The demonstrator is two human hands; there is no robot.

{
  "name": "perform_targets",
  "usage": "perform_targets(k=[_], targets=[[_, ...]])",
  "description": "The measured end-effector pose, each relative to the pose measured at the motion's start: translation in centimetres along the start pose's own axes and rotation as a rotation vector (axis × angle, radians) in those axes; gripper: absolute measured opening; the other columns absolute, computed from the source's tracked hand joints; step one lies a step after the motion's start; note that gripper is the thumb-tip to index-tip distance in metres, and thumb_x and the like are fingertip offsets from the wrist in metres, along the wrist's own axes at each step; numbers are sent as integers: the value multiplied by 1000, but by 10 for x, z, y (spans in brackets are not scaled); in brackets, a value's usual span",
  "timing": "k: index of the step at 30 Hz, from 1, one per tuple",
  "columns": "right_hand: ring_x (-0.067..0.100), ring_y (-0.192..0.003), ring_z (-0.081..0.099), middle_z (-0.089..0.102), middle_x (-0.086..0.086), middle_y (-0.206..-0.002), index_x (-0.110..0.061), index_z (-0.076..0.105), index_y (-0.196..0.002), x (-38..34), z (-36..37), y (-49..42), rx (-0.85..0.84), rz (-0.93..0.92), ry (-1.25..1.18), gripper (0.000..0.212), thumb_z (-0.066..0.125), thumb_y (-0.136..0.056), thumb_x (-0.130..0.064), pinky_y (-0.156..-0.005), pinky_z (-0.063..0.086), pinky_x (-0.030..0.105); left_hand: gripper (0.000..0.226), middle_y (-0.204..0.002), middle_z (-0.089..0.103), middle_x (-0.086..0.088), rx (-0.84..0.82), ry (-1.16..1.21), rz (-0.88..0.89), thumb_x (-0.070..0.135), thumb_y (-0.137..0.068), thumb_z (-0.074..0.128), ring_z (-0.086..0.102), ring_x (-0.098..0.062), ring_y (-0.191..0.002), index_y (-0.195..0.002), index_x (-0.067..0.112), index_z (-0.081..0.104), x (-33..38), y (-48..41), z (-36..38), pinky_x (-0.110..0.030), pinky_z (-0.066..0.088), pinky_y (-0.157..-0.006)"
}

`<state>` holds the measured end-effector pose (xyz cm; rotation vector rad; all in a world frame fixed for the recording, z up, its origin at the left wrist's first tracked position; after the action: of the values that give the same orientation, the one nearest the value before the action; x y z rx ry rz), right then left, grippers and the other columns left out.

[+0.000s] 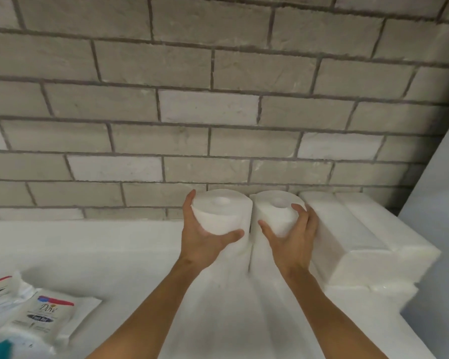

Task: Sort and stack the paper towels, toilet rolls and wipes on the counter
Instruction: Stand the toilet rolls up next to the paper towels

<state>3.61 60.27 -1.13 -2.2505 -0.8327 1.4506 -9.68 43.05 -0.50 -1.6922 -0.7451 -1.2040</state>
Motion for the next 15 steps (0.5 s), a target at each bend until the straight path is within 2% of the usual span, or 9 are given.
perform_targets(k=[5,9,12,15], targets=[[23,-145,20,25,10,-155,-16,36,-145,11,-6,20,-8,-35,9,79,76,-81,-40,-111,24,28,127,-138,31,20,22,18,-21,29,-51,97,33,-4,-129,-149,37,16,-20,-2,26,-21,33,-104],[27,-141,28,29,12,-152,-18,26,-150,25,-3,41,-72,-8,-33,78,72,-87,-25,-112,33,38,131,-151,28,13,43,-16,-14,36,-50,96,30,-10,-139,-150,34,13,-34,2,36,-33,31,-116],[26,-141,31,28,9,-153,-17,19,-152,32,2,48,-121,11,-78,80,69,-89,-19,-112,35,44,132,-149,32,12,38,-31,-19,47,-45,95,34,-13,-138,-148,34,15,-39,1,38,-41,35,-115],[25,-139,32,31,10,-151,-12,22,-150,34,2,45,-95,39,-68,80,71,-87,-15,-114,34,43,126,-143,35,12,24,-44,-31,44,-46,96,39,-9,-130,-146,32,19,-41,2,40,-38,39,-112]])
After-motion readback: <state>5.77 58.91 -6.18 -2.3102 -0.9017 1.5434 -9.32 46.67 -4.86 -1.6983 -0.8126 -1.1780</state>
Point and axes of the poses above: each hand's wrist, its own y-axis away from the middle knuckle, its own z-axis out of the palm, x = y × z, the point moved 5 cm from there along -y, towards the middle knuckle
